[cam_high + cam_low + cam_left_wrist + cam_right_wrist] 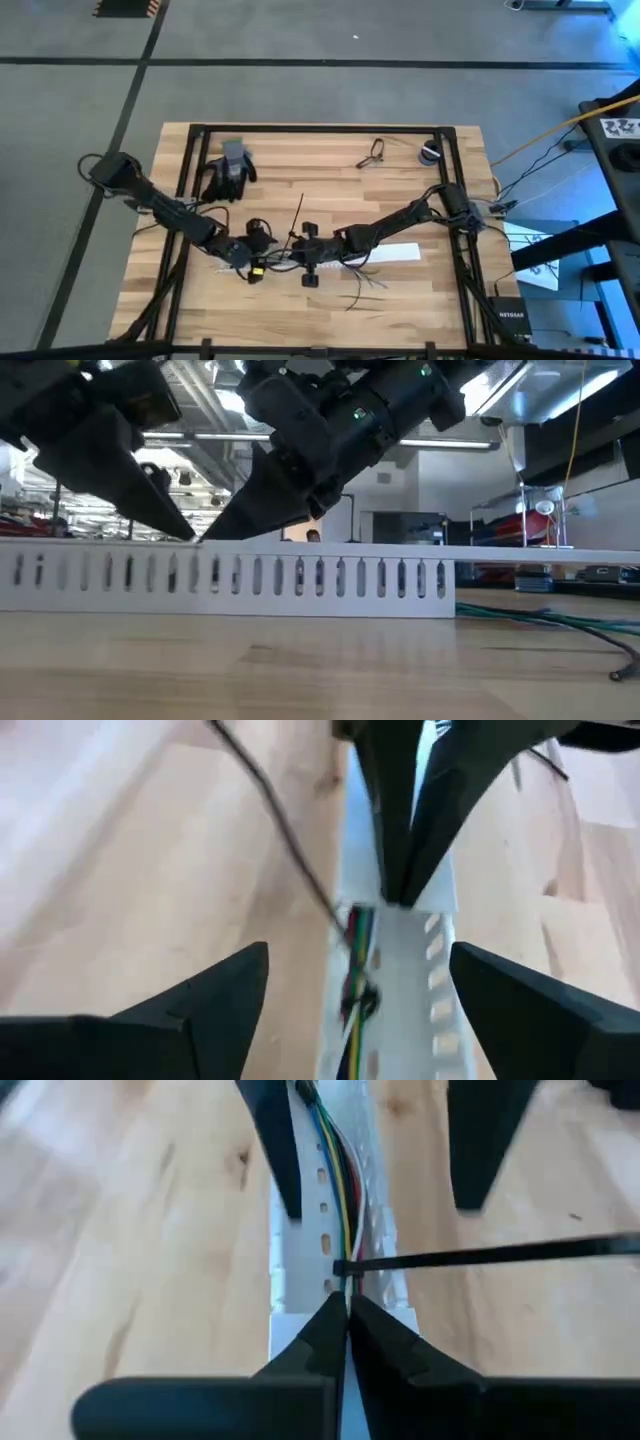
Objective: Ziptie cables
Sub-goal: Close the cable duct
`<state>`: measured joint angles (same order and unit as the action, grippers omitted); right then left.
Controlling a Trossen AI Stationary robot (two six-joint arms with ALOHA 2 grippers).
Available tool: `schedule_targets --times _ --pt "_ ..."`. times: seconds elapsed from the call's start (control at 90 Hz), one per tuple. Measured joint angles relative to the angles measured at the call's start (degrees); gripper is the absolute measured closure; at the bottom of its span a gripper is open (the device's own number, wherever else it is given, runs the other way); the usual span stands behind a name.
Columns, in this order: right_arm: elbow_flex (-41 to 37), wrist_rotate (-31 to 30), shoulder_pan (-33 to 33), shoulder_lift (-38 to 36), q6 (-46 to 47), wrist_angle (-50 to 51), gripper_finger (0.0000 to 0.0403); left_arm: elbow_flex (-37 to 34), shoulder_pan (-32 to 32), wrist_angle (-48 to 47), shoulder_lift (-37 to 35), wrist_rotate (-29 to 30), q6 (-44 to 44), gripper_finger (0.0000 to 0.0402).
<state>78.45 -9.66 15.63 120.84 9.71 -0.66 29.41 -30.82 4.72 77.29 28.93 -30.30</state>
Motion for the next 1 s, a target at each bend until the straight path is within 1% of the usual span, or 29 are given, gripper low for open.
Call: schedule_targets --times 0.111,0.178,0.267,0.389,0.5,0.589,0.789,0.867,1.0 --pt "2.33 -0.41 -0.02 -2.75 -0.98 7.97 0.0398 0.00 -1.91 0.71 -0.72 0.76 0.60 0.0106" --pt "3.90 -0.68 0.05 -4.80 -0.88 12.77 0.0398 0.00 -2.65 0.58 -0.18 0.88 0.63 0.0106" --pt "4.14 -0.78 0.79 -7.02 0.53 17.89 0.0398 -0.02 -3.23 0.41 0.97 1.69 0.70 0.0106" --pt "4.12 -0.89 2.15 -8.18 2.33 24.54 0.0398 -0.02 -3.31 1.14 2.85 1.96 3.22 0.0106" --pt "3.96 -3.23 4.11 -8.31 4.35 29.13 0.0398 -0.04 -3.16 3.38 4.92 1.99 5.02 0.0106" --pt "1.46 -4.62 5.61 -8.31 6.47 26.72 0.0398 -0.04 -3.05 5.29 6.57 0.63 4.95 0.0106" --pt "-4.13 -7.43 6.68 -8.33 10.90 19.89 0.0398 -0.07 -1.81 5.83 11.57 0.74 3.43 0.0106" --pt "-4.85 -8.36 6.61 -8.35 11.17 17.96 0.0398 -0.07 -1.32 9.43 13.36 0.79 3.32 0.0106" --pt "-5.00 -7.75 6.48 -8.35 10.87 15.54 0.0398 -0.07 -1.37 14.19 15.19 -0.16 4.64 0.0119"
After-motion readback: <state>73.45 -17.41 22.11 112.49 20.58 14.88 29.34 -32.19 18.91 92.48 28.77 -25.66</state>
